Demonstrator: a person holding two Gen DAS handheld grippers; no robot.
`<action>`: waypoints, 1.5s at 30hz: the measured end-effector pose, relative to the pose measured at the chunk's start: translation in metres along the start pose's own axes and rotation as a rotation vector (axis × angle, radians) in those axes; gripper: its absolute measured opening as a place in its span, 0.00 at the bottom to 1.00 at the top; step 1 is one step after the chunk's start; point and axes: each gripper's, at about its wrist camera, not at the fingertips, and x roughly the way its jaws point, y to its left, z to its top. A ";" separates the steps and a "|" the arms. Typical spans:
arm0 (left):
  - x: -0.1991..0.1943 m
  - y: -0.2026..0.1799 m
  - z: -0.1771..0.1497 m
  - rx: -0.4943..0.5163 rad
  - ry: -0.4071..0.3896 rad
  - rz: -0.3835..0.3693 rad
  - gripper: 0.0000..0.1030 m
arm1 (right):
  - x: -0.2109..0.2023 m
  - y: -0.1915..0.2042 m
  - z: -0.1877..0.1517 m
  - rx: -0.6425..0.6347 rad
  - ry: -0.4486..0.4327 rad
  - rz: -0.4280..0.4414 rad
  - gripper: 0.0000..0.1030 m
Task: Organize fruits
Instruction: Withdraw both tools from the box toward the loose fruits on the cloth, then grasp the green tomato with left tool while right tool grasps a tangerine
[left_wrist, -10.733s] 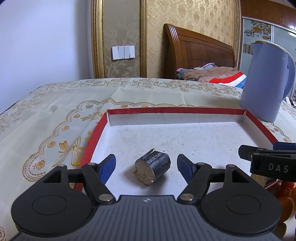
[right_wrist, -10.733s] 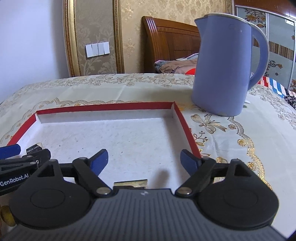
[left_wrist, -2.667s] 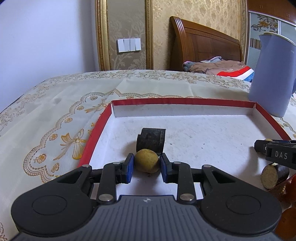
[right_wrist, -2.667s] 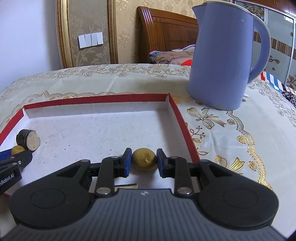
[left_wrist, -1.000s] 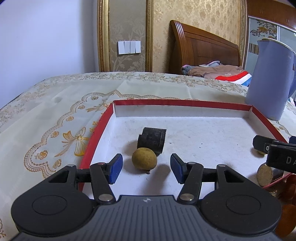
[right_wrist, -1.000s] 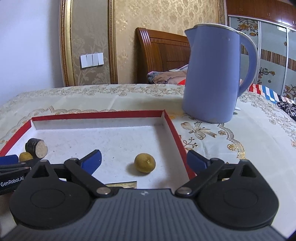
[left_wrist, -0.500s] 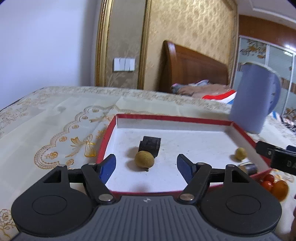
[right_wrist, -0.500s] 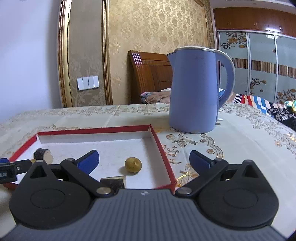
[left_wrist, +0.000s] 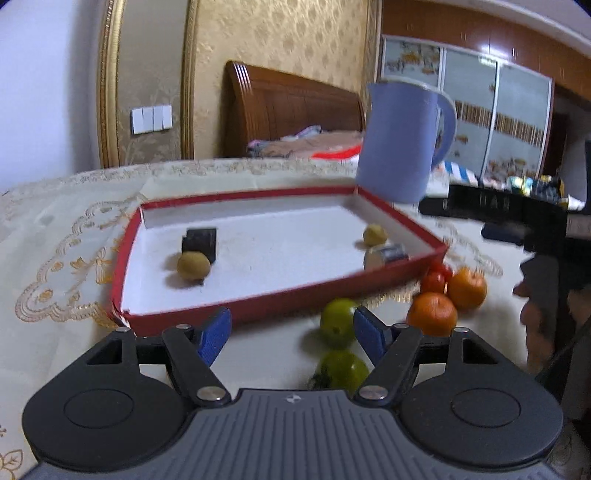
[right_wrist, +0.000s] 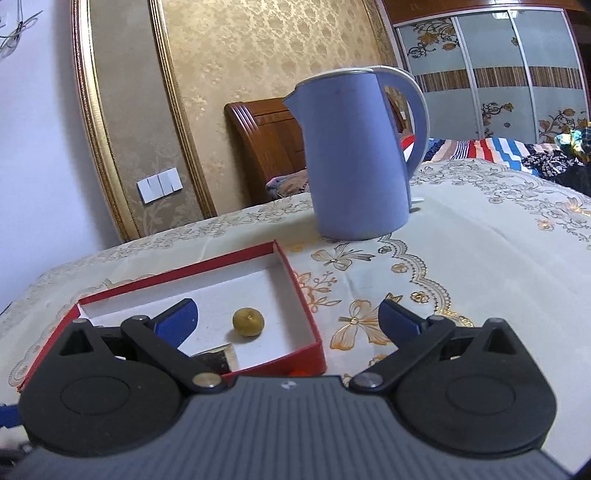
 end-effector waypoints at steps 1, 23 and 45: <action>0.000 -0.001 -0.001 0.004 0.008 -0.002 0.70 | 0.000 0.000 0.000 -0.003 -0.004 -0.002 1.00; -0.004 -0.025 -0.015 0.140 0.031 -0.113 0.78 | -0.048 -0.021 -0.020 -0.068 0.009 0.007 1.00; 0.010 -0.017 -0.014 0.098 0.099 -0.034 0.43 | -0.043 -0.055 -0.030 0.037 0.117 0.006 1.00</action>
